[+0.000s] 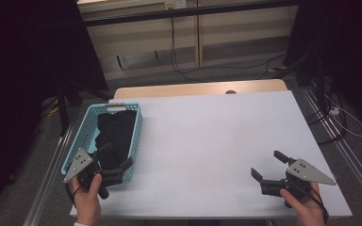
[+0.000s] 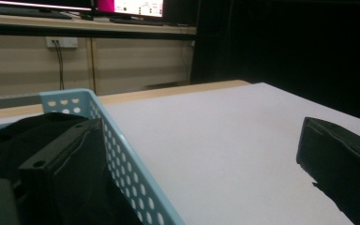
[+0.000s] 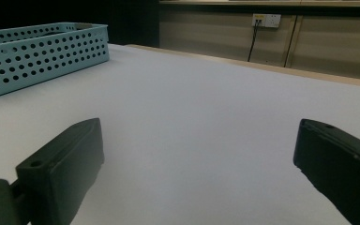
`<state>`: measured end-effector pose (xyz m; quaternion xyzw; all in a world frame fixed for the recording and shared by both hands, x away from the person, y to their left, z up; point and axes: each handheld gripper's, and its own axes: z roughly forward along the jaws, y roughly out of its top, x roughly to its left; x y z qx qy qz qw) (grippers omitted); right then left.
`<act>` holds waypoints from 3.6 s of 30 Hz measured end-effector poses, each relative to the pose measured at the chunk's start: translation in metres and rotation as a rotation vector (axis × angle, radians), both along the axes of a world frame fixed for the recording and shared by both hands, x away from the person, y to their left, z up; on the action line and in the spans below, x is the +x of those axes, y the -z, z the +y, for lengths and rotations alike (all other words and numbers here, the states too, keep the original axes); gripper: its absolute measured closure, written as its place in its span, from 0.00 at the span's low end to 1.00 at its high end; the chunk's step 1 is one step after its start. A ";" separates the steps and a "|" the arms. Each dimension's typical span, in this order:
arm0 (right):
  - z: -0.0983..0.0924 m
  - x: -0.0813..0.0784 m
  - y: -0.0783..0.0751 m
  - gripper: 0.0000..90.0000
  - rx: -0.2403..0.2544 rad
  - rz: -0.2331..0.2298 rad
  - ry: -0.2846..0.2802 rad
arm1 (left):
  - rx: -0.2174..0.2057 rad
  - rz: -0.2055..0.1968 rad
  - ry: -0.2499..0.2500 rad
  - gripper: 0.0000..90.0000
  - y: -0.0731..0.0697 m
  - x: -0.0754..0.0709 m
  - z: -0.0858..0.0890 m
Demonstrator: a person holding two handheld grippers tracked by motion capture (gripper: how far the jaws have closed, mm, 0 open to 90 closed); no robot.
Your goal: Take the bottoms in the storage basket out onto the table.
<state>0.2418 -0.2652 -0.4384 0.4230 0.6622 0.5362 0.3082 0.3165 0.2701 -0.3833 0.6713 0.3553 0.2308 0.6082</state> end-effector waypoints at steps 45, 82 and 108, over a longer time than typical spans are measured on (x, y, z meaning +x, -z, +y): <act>-0.001 0.000 0.001 0.02 0.001 0.003 -0.008 | 0.125 0.150 -0.148 0.02 -0.012 0.118 0.028; -0.005 -0.001 0.001 0.02 0.005 0.003 -0.016 | 0.363 0.448 -0.244 0.05 0.038 0.182 0.018; -0.003 -0.001 0.001 0.02 0.016 0.012 -0.031 | 0.384 0.581 -0.237 0.00 0.070 0.191 0.027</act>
